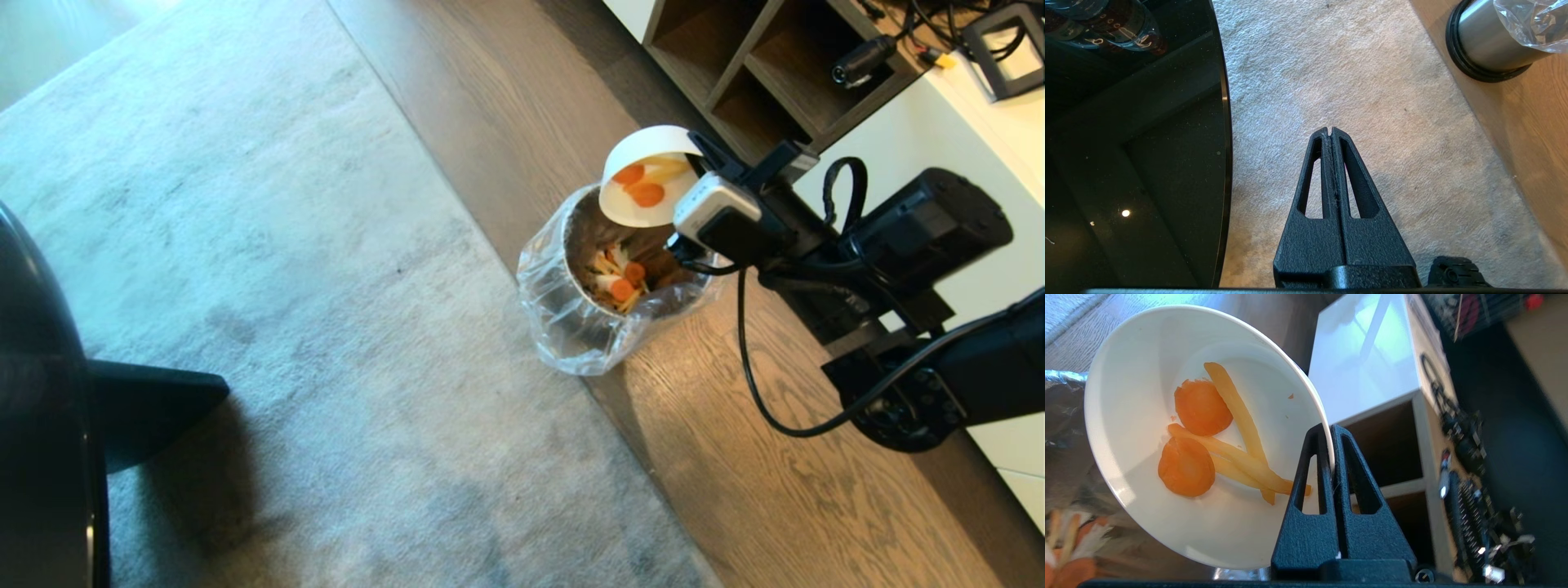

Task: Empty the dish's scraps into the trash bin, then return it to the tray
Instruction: Pour the leftover food from the bowl into the trash can

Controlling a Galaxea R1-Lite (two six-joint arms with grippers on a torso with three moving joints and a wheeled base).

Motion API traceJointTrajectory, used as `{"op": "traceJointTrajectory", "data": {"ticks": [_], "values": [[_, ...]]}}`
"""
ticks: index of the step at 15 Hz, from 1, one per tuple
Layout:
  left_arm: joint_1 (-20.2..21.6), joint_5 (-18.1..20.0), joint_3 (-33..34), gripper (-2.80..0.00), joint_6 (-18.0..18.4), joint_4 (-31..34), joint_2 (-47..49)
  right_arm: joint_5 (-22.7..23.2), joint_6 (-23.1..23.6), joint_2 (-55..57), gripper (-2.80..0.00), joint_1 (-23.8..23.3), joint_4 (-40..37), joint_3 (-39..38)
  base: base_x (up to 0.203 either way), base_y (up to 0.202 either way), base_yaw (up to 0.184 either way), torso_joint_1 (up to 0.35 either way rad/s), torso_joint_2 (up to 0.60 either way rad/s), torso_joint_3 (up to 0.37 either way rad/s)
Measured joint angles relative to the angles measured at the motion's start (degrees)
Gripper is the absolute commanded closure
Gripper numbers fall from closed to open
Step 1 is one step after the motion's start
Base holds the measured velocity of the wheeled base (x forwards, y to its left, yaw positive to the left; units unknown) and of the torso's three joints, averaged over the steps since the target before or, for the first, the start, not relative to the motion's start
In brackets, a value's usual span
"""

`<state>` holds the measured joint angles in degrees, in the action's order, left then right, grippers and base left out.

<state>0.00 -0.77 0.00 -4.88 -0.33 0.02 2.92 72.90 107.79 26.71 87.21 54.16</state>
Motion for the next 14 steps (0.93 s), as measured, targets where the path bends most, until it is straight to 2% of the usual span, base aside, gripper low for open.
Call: {"op": "traceJointTrajectory", "data": {"ticks": [5, 14], "values": [[0.0, 0.02, 0.0, 0.0, 0.0, 0.0, 0.0, 3.68, 4.68, -1.03, 0.0, -0.09, -0.02, 0.71, 0.0, 0.0, 0.0, 0.0, 0.0, 0.0], [0.0, 0.0, 0.0, 0.0, 0.02, 0.02, 0.0, 10.06, 6.97, -7.09, 0.0, -0.11, 0.0, -0.19, 0.0, 0.0, 0.0, 0.0, 0.0, 0.0]]}}
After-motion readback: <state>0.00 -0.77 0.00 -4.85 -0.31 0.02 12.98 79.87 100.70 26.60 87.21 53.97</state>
